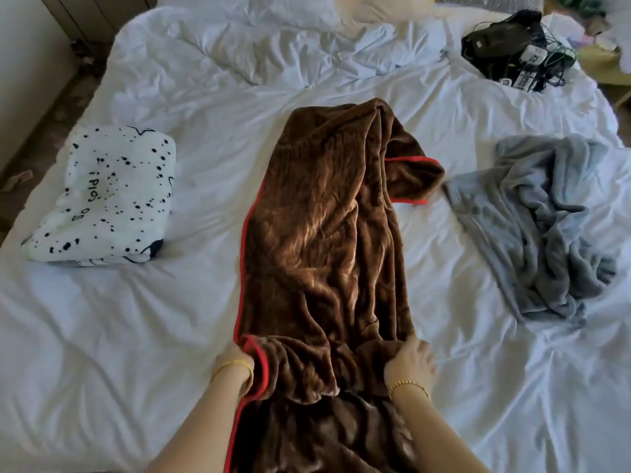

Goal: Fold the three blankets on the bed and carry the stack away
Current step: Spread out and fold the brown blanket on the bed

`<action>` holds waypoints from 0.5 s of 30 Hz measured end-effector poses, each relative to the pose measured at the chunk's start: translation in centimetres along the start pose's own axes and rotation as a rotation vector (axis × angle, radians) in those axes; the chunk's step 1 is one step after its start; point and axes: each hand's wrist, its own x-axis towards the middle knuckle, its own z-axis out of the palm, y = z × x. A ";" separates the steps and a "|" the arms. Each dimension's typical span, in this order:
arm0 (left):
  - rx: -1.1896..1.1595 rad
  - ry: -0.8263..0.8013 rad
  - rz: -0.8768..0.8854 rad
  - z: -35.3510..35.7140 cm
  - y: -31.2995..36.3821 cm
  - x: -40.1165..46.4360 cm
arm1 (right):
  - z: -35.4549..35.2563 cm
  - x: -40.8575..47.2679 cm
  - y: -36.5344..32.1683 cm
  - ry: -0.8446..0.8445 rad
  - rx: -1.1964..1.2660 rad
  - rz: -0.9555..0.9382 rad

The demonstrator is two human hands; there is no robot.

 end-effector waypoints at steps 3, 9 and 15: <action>0.013 0.032 0.144 -1.9 4.1 2.5 | -1.4 2.2 -4.7 0.070 0.009 -0.222; -0.006 0.208 0.239 -5.7 10.2 9.2 | -2.4 8.6 -11.4 0.110 0.003 -0.387; -0.299 0.084 0.266 -6.8 14.5 16.2 | -0.6 13.2 -18.6 0.169 0.143 -0.583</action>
